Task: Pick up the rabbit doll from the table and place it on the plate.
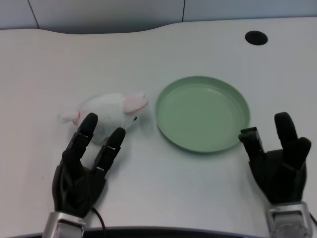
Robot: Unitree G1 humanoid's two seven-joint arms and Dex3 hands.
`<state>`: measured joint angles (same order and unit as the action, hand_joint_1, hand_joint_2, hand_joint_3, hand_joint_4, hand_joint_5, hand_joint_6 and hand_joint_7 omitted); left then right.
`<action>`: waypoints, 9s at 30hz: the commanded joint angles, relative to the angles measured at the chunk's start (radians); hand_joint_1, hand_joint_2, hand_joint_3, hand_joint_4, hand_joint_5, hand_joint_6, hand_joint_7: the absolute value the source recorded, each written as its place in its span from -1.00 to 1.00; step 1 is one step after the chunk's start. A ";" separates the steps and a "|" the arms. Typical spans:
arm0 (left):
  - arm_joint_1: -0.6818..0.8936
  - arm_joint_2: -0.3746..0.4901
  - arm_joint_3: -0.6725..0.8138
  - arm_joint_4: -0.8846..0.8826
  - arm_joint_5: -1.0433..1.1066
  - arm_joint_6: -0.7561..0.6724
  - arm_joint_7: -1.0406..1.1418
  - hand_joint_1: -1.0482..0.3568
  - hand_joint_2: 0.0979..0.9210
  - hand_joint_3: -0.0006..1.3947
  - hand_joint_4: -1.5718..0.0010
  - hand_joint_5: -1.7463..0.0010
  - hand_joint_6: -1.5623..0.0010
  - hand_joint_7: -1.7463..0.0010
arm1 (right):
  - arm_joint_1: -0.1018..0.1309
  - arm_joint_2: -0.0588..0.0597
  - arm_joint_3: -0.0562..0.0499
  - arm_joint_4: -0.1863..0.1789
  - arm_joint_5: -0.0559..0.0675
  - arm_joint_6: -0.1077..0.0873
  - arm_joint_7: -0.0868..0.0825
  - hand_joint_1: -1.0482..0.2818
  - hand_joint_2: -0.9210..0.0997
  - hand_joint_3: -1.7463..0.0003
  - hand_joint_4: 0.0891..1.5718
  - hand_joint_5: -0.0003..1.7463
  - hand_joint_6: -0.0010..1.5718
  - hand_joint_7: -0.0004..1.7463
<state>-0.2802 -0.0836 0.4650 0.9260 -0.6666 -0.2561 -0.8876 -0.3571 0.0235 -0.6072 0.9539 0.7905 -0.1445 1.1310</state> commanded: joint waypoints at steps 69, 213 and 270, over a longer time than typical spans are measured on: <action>-0.528 0.560 -0.784 0.297 1.517 -0.519 1.272 -0.76 0.84 -1.00 0.52 1.00 0.51 1.00 | -0.024 0.048 -0.019 0.112 -0.005 -0.028 -0.018 -0.41 -1.00 0.64 -0.16 0.20 0.34 -1.00; -0.491 0.137 -0.277 0.309 0.450 -0.335 0.359 -0.94 1.00 -0.18 0.82 0.92 0.97 0.99 | 0.058 0.097 -0.014 0.008 0.026 0.001 0.002 -0.41 -1.00 0.73 -0.07 0.14 0.35 -1.00; -0.048 0.020 0.072 0.041 -0.008 0.128 -0.119 -0.85 1.00 -0.17 0.68 0.90 0.81 0.95 | -0.004 0.037 -0.021 0.109 -0.025 -0.012 -0.008 -0.42 -1.00 0.68 -0.18 0.30 0.35 -0.99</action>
<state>-0.3424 -0.0608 0.5464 0.9760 -0.6821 -0.1241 -1.0126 -0.4069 0.0515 -0.6212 1.0363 0.7686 -0.1610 1.1217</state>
